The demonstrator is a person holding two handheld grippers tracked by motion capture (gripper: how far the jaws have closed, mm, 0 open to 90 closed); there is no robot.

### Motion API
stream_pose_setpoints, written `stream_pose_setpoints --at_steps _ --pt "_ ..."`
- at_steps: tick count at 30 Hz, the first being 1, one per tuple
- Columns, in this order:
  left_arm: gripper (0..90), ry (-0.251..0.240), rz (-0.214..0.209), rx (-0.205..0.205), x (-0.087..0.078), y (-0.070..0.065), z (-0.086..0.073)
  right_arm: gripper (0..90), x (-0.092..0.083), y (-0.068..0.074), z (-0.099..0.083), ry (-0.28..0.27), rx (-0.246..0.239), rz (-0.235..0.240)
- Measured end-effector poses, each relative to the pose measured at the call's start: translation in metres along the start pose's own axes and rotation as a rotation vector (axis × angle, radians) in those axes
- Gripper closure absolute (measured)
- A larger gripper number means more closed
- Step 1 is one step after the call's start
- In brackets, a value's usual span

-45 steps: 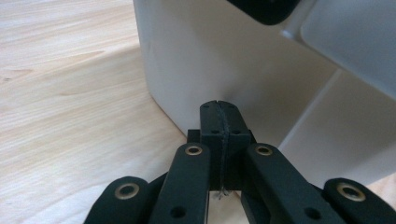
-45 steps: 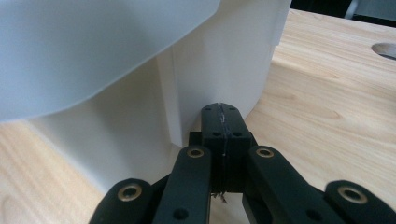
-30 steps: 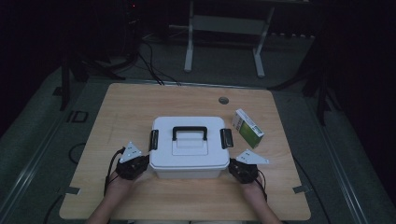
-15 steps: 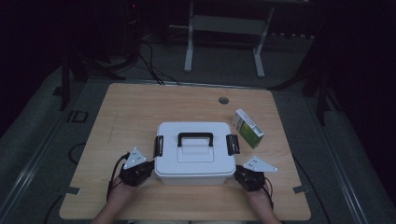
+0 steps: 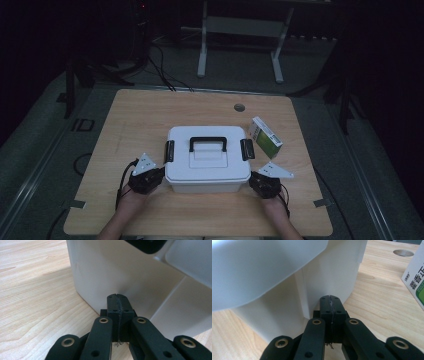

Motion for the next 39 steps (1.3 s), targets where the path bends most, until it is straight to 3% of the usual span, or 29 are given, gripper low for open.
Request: stream_pose_setpoints --at_steps 10,13,14,16,19,23,24,25,26,27,29,32,33,39 --pt "89.6 -0.003 0.005 0.000 0.000 0.008 0.001 90.0 0.008 0.000 0.003 -0.008 0.013 0.001" --pt "86.4 -0.022 -0.006 -0.033 0.000 0.013 0.001 89.9 0.007 -0.001 0.004 -0.016 0.019 0.009" --pt "82.5 -0.018 0.005 -0.028 -0.001 0.016 0.000 89.9 0.006 -0.002 0.004 -0.022 0.036 0.011" --pt "82.5 -0.015 0.011 -0.036 -0.004 0.021 -0.003 89.8 0.004 -0.008 0.003 -0.018 0.001 -0.029" --pt "79.2 0.000 0.017 -0.048 -0.010 0.029 -0.007 85.2 -0.002 -0.017 0.003 -0.023 0.017 -0.022" --pt "69.3 0.034 0.003 -0.058 -0.014 0.037 -0.013 73.9 -0.008 -0.023 0.000 -0.024 0.014 -0.016" --pt "60.9 0.038 -0.005 -0.057 -0.015 0.038 -0.015 61.8 -0.011 -0.028 -0.005 -0.015 0.010 -0.023" --pt "56.7 0.049 -0.004 -0.058 -0.016 0.039 -0.017 56.3 -0.013 -0.029 -0.006 -0.015 0.011 -0.020" --pt "48.5 0.049 -0.004 -0.058 -0.016 0.039 -0.017 56.3 -0.013 -0.029 -0.006 -0.015 0.011 -0.020" --pt "48.5 0.072 0.002 -0.054 -0.016 0.041 -0.020 51.3 -0.014 -0.031 -0.008 -0.013 0.006 -0.026" --pt "29.8 0.112 0.004 -0.035 -0.016 0.042 -0.026 35.3 -0.019 -0.035 -0.012 -0.005 0.010 -0.022" --pt "25.9 0.133 -0.015 -0.035 -0.017 0.041 -0.029 28.1 -0.021 -0.035 -0.012 -0.010 0.015 0.002" --pt "25.0 0.140 -0.030 -0.039 -0.018 0.042 -0.031 18.0 -0.023 -0.034 -0.015 -0.001 0.001 0.006" --pt "17.3 0.183 -0.056 -0.044 -0.024 0.045 -0.037 13.3 -0.028 -0.037 -0.020 -0.006 0.010 0.009"
Point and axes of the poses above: each handheld gripper's, and its own axes: x roughly forward along the jaws, z roughly out of its top, y roughly to its left, the point moved 9 cm from there along x, roughly forward along the jaws, and after that the axes turned 2 degrees about -z, right-handed, at the moved point
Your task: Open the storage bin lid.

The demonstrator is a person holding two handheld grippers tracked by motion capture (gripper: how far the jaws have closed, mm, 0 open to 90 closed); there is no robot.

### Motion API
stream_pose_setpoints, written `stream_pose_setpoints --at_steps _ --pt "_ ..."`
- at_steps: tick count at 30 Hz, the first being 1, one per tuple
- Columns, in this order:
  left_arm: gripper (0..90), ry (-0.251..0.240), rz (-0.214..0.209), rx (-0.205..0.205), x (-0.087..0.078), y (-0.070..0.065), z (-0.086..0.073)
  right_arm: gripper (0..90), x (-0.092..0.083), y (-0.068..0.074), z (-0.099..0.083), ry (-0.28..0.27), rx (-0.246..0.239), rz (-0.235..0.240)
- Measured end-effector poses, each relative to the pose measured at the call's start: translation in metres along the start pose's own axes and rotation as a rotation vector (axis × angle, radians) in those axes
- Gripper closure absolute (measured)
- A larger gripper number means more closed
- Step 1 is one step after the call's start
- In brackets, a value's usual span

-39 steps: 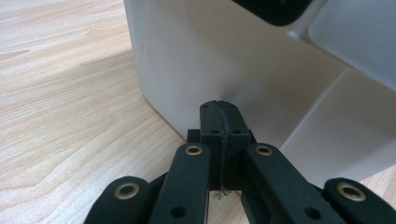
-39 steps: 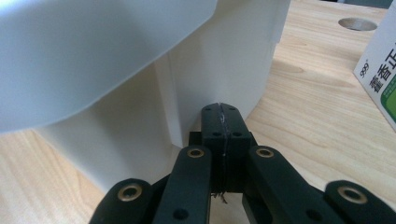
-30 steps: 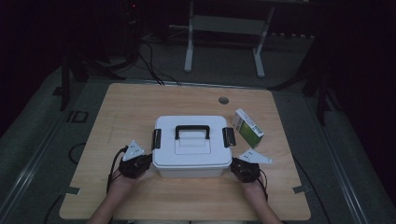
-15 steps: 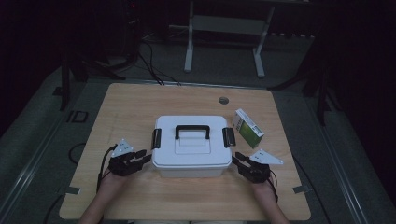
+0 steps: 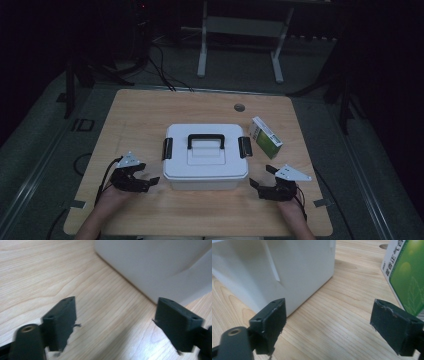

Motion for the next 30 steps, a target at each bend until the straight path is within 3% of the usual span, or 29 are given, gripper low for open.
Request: stream_pose_setpoints --at_steps 5,6,9,14,15,21,25,30 --pt "15.6 0.011 -0.004 0.000 -0.004 0.002 -0.002 12.4 -0.003 -0.004 -0.003 0.012 0.006 0.009" --pt "15.6 0.019 0.001 0.004 -0.010 0.004 -0.002 13.8 -0.004 -0.004 -0.005 0.019 0.000 0.030" --pt "15.6 0.024 -0.002 0.011 -0.016 0.006 0.000 13.9 -0.004 -0.006 -0.007 0.023 -0.036 0.021" --pt "15.7 0.035 -0.006 0.025 -0.023 0.006 0.004 14.0 -0.003 -0.007 -0.010 0.032 -0.053 0.030" --pt "15.7 0.050 -0.006 0.050 -0.029 0.006 0.010 13.9 -0.002 -0.006 -0.012 0.032 -0.061 0.044" --pt "15.7 0.078 -0.009 0.102 -0.045 0.004 0.025 13.9 -0.003 -0.005 -0.011 0.021 -0.063 0.053" --pt "15.7 0.071 -0.015 0.116 -0.053 0.002 0.034 13.9 -0.002 -0.007 -0.013 0.027 -0.058 0.051" --pt "15.7 0.062 -0.022 0.162 -0.065 -0.004 0.052 13.9 -0.003 -0.007 -0.013 0.029 -0.052 0.059"
Point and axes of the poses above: each handheld gripper's, and its own axes: x roughly forward along the jaws, z roughly out of its top, y roughly to its left, the point moved 9 cm from there along x, roughly forward along the jaws, and after that the axes turned 2 degrees about -z, right-handed, at the moved point
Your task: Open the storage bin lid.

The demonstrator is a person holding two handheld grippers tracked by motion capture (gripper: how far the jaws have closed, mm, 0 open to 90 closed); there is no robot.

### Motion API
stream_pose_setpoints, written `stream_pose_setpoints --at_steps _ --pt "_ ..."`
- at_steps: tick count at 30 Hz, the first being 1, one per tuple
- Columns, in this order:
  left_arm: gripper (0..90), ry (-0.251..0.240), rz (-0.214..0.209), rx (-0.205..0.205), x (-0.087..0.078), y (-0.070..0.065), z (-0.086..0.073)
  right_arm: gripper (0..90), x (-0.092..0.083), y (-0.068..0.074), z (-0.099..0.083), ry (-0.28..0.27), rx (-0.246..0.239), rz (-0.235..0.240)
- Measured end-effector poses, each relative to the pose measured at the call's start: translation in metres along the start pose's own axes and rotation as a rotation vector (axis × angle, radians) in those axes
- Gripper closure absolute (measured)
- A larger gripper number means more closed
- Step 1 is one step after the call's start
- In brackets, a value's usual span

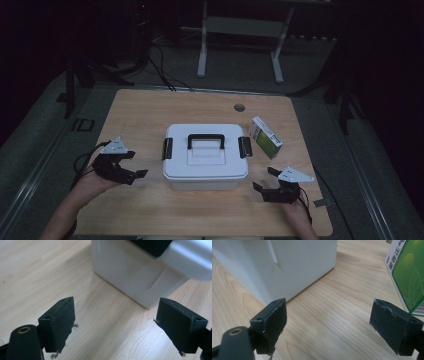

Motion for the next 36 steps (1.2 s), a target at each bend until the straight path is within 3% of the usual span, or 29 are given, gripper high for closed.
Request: stream_pose_setpoints --at_steps 8,18,27,32,36 --pt "15.7 0.035 -0.011 0.102 -0.016 -0.009 0.031 13.9 0.001 0.000 -0.001 0.011 0.005 0.015" --pt "15.7 0.065 -0.028 0.167 -0.023 -0.018 0.063 13.9 0.002 0.001 -0.002 0.017 0.005 0.027" --pt "16.6 0.106 -0.024 0.255 -0.015 -0.029 0.090 13.9 0.002 0.001 -0.002 0.022 0.009 0.034" --pt "16.6 0.118 -0.034 0.277 -0.010 -0.033 0.099 13.9 0.002 0.001 -0.003 0.023 0.013 0.037" --pt "16.7 0.143 -0.052 0.331 0.000 -0.042 0.117 13.8 0.002 0.000 -0.003 0.028 0.017 0.045"
Point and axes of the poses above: each handheld gripper's, and its own axes: x roughly forward along the jaws, z roughly out of its top, y roughly to its left, the point moved 9 cm from there along x, roughly forward along the jaws, and after that the axes turned 2 degrees about -z, right-handed, at the moved point
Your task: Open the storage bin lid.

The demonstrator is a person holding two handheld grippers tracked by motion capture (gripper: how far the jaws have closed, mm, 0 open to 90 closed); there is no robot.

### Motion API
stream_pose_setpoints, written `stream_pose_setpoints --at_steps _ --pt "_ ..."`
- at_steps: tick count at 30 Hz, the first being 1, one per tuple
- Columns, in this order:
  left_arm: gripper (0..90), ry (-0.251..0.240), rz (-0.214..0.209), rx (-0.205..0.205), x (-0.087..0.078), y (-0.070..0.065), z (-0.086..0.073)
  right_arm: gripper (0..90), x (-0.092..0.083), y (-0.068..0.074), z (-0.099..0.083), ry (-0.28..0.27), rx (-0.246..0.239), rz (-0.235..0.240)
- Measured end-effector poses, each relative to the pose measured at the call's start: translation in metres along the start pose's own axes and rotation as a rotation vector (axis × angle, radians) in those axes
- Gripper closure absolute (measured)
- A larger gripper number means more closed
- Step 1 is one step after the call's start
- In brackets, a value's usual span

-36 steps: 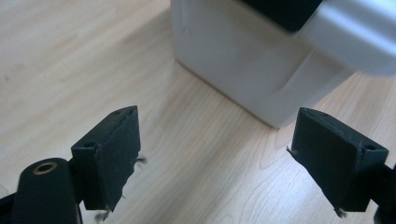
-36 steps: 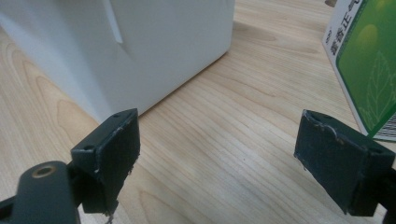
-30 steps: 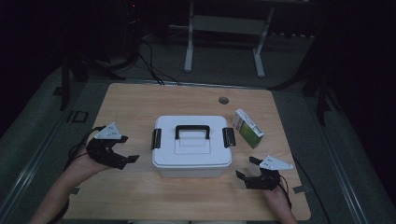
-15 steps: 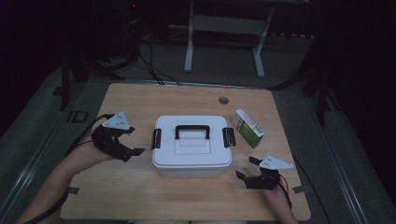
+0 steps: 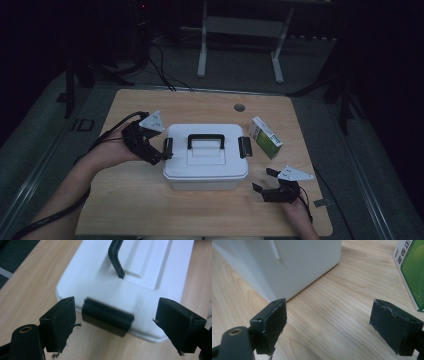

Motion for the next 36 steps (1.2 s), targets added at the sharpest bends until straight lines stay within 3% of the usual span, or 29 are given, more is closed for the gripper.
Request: stream_pose_setpoints --at_steps 10,23,24,27,36 --pt "16.7 0.033 -0.020 0.049 0.013 0.002 0.026 13.8 0.000 0.000 0.000 -0.002 0.007 0.005" --pt "16.8 0.064 -0.013 0.112 0.037 0.002 0.060 13.8 -0.001 0.000 0.000 -0.003 0.010 0.007" --pt "22.3 0.060 -0.033 0.123 0.040 0.000 0.064 13.8 -0.001 0.000 0.000 -0.002 0.008 0.006" --pt "26.5 0.067 -0.037 0.138 0.044 -0.002 0.065 13.7 0.000 -0.001 0.000 -0.001 0.011 0.003" --pt "53.8 0.090 -0.118 0.145 0.058 0.000 0.066 13.7 -0.001 0.000 0.000 -0.003 0.010 0.006"
Point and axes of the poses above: each handheld gripper's, and its own axes: x roughly forward along the jaws, z roughly out of its top, y roughly to its left, the point moved 9 cm from there along x, roughly forward along the jaws, and after that the axes turned 2 degrees about -z, right-handed, at the moved point
